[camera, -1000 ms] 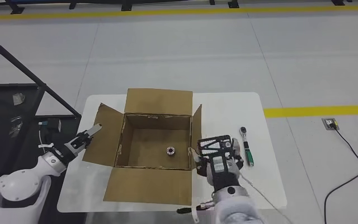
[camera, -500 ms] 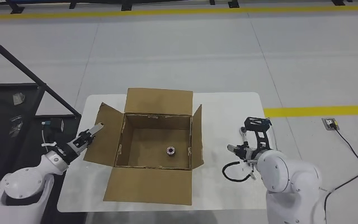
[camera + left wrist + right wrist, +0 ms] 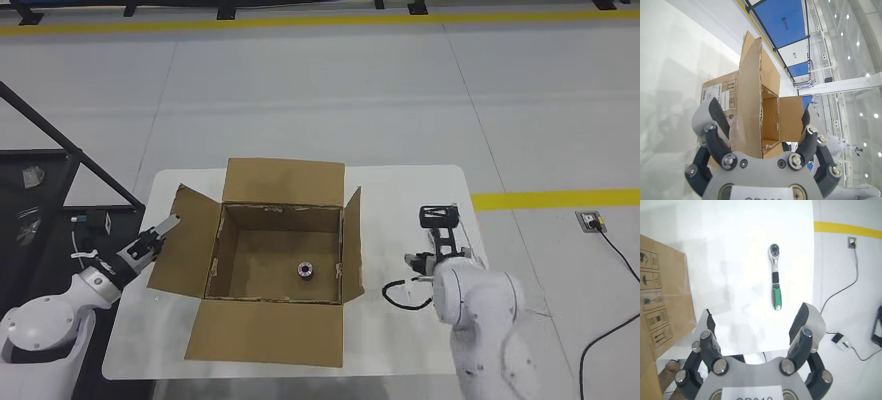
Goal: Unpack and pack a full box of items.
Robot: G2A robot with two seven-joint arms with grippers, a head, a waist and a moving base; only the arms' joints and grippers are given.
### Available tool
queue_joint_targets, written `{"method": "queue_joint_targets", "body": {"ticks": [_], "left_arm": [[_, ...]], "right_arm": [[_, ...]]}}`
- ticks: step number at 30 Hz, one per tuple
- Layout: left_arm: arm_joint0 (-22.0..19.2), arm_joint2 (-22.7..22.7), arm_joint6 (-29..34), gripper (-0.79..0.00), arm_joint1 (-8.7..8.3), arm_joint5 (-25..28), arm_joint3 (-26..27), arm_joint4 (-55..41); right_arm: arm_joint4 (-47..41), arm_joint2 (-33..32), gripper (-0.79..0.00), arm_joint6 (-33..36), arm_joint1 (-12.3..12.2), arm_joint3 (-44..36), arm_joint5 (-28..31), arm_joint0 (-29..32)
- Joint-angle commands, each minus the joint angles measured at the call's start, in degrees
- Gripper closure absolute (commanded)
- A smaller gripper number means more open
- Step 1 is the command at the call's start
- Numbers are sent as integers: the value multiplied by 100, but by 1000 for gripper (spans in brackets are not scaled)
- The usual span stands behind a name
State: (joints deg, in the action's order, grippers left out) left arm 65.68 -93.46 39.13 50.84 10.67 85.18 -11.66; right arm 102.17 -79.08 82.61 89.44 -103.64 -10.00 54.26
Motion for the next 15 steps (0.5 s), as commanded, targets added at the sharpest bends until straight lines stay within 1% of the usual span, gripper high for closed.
{"method": "queue_joint_targets", "body": {"ticks": [1,3,4,7,11,12,14,15], "left_arm": [[-15,6,16,-785,2,13,-18,-11],[-27,12,30,-785,4,24,-32,-22],[-30,15,41,-785,5,34,-40,-28],[-38,17,47,-785,7,45,-79,-22],[-47,15,66,-785,9,47,-99,-25],[-51,16,64,-785,9,53,-93,-7],[-54,17,49,-785,11,48,-78,13],[-52,18,44,-785,11,42,-68,16]], "right_arm": [[129,-29,-785,102,-7,395,166,-224],[-9,-125,-785,151,-21,817,526,-480],[-77,-233,-785,156,-29,1028,549,-585],[-358,-556,-785,48,-72,1681,909,-855],[-992,-1150,-785,-346,-155,2698,1270,-1203],[-1042,-1247,-767,-453,-178,2971,1331,-1285],[-1231,-1388,-622,-724,-214,3422,1494,-1423],[-1255,-1413,-496,-831,-228,3599,1528,-1476]]}}
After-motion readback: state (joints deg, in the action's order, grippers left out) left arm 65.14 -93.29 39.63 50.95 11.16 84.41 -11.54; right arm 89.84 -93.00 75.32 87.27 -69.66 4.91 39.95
